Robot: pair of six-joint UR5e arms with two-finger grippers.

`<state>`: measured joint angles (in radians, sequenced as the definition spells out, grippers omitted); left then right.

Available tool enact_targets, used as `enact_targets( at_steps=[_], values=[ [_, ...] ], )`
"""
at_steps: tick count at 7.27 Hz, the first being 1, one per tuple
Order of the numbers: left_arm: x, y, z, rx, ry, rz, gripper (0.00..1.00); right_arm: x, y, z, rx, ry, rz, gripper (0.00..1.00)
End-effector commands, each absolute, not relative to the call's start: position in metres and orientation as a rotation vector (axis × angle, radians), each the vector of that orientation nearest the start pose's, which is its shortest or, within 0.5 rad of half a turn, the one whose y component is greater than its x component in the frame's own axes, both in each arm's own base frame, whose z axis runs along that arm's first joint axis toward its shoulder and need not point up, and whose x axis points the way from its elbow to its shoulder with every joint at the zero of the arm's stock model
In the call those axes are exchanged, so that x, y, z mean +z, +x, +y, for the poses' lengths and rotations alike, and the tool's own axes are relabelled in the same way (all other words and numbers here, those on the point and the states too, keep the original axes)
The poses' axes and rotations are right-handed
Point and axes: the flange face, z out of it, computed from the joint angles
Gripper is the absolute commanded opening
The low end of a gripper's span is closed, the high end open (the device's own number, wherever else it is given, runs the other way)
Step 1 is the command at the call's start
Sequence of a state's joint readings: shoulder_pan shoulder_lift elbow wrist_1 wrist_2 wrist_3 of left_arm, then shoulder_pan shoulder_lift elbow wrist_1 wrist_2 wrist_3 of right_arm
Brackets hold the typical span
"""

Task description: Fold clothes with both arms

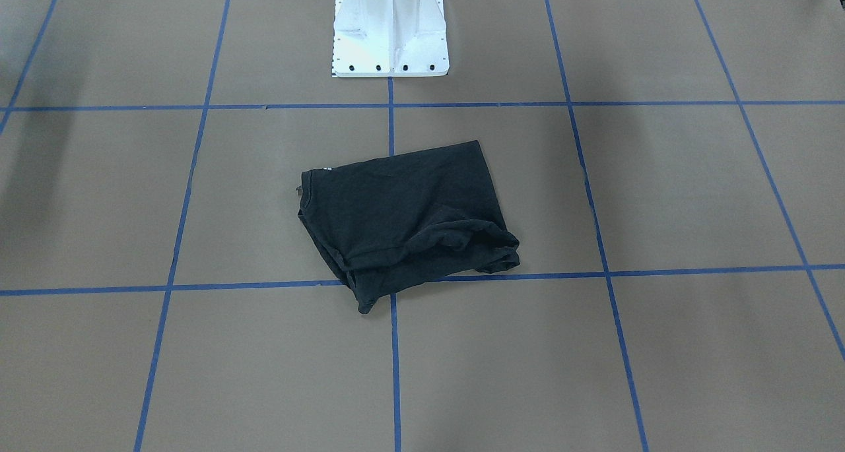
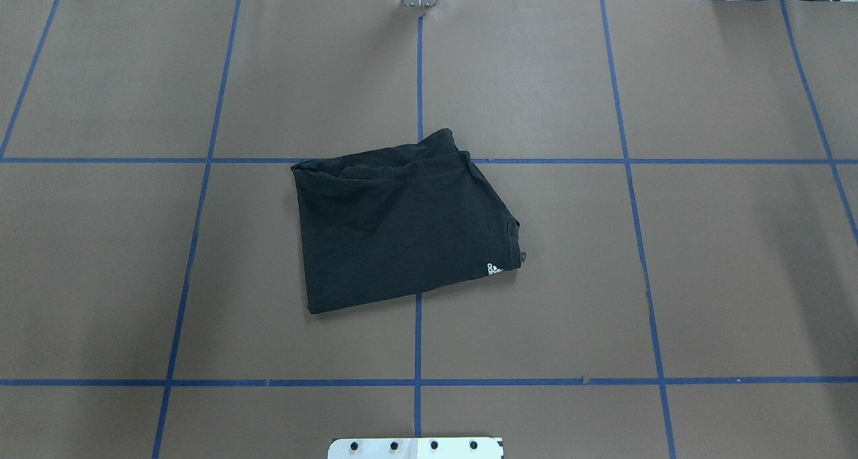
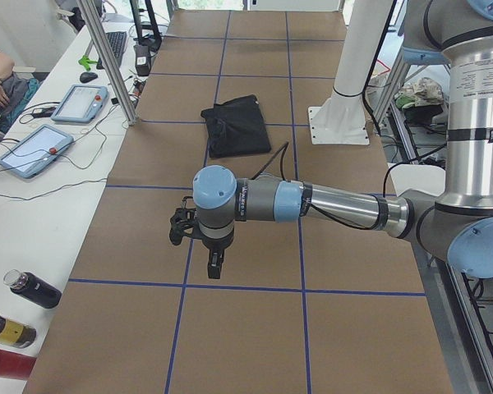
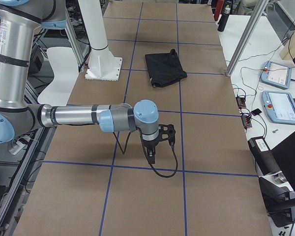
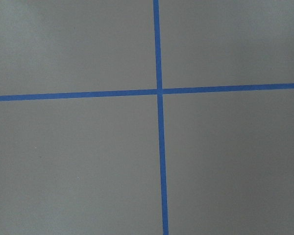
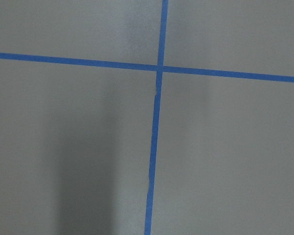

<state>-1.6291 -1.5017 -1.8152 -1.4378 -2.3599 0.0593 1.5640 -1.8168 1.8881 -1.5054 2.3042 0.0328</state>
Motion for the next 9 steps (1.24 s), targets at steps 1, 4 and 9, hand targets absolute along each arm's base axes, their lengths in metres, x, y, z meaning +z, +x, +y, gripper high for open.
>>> enact_targets(
  at_steps=[1, 4, 9],
  values=[
    [0.5830, -0.0890, -0.4551, 0.019, 0.089, 0.789, 1.00, 0.6081, 0.0634, -0.3947, -0.016, 0.109, -0.738, 1.00],
    [0.5844, -0.0889, -0.4545, 0.018, 0.086, 0.791, 1.00, 0.6035, 0.0598, -0.3952, -0.020, 0.120, -0.789, 1.00],
    [0.5823, -0.0888, -0.4543, 0.019, 0.089, 0.791, 1.00, 0.6027, 0.0591, -0.3951, -0.023, 0.122, -0.798, 1.00]
  ],
)
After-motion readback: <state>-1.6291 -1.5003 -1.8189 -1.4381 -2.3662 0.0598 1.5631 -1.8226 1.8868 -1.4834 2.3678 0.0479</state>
